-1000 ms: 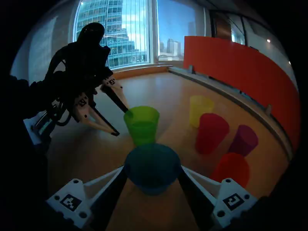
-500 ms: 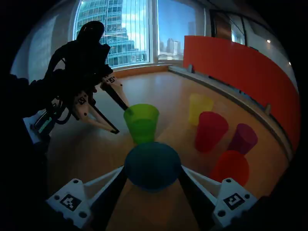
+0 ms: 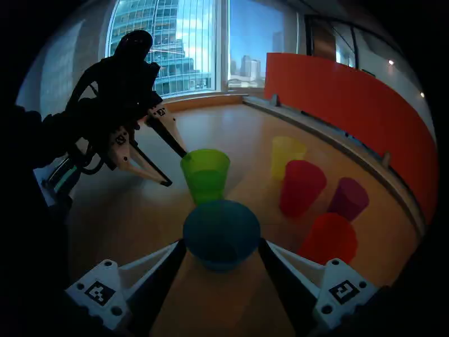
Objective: Pour water
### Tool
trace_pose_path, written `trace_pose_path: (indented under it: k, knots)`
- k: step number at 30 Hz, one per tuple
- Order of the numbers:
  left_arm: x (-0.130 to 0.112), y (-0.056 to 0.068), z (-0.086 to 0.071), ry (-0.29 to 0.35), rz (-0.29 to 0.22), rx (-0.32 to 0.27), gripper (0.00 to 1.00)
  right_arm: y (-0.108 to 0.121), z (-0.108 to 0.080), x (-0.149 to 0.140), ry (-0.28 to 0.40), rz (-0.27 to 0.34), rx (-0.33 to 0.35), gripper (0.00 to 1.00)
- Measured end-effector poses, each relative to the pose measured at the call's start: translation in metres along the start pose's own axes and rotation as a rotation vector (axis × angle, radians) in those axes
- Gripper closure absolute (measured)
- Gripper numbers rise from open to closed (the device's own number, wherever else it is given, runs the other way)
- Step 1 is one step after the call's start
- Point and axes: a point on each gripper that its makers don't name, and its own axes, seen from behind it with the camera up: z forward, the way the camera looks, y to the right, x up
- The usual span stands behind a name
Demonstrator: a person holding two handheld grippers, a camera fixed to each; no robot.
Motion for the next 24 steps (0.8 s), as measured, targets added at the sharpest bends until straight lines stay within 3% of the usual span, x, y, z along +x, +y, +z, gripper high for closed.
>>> trace_pose_path:
  k: [24]
  knots:
    - [0.009,0.001,-0.025,0.049,-0.028,0.036,0.17,0.014,-0.053,-0.018,0.024,0.037,-0.099,0.01]
